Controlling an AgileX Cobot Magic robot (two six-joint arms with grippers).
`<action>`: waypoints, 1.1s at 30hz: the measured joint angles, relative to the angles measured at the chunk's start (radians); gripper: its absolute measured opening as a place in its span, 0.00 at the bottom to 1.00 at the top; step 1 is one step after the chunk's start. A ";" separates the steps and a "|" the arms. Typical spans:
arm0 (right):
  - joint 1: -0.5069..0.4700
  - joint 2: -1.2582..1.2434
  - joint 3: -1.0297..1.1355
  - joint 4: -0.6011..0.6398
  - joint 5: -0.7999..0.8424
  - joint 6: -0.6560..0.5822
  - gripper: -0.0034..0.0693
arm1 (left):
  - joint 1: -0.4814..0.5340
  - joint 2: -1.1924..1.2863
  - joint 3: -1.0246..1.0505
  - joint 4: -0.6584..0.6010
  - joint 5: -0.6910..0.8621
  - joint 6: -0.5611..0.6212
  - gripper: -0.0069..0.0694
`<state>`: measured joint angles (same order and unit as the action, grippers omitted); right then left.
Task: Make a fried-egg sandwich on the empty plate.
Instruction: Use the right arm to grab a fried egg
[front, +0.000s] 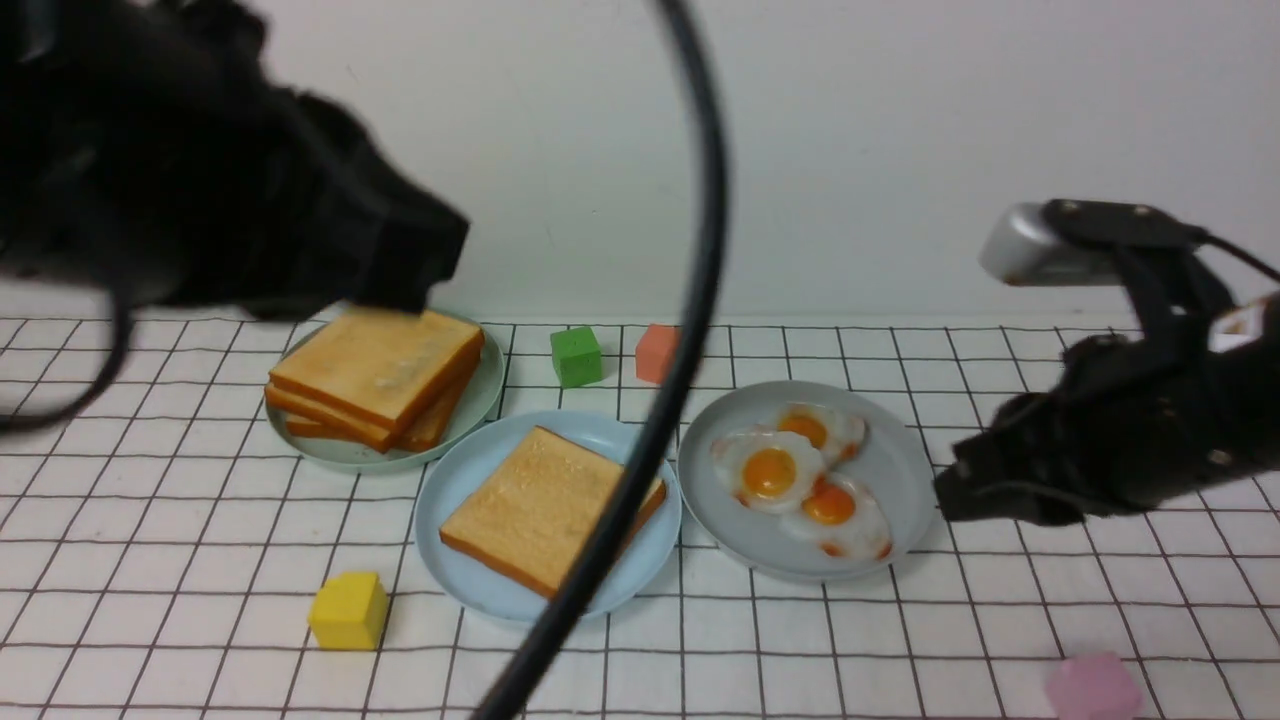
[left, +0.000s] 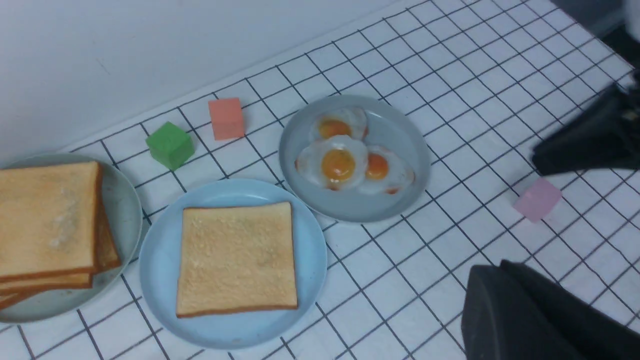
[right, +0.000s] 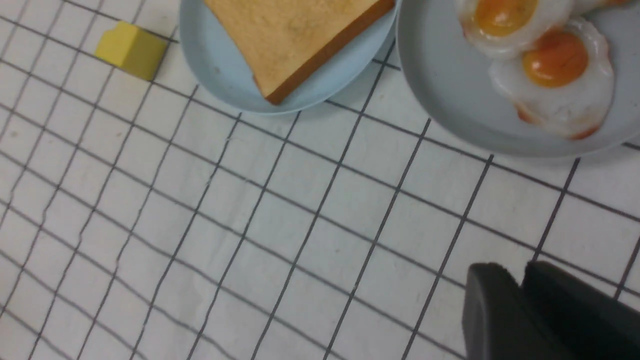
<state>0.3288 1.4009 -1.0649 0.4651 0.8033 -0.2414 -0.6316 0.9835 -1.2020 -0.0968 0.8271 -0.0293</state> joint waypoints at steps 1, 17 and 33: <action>0.000 0.011 -0.006 0.000 -0.001 0.000 0.23 | 0.000 -0.012 0.013 -0.002 -0.005 0.002 0.07; -0.129 0.663 -0.442 0.202 -0.042 0.053 0.46 | 0.000 -0.504 0.575 -0.111 -0.395 0.017 0.07; -0.129 0.752 -0.482 0.211 -0.100 0.054 0.46 | 0.000 -0.474 0.576 -0.105 -0.399 0.019 0.07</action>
<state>0.1995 2.1525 -1.5467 0.6761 0.7029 -0.1876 -0.6316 0.5094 -0.6261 -0.2014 0.4283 -0.0101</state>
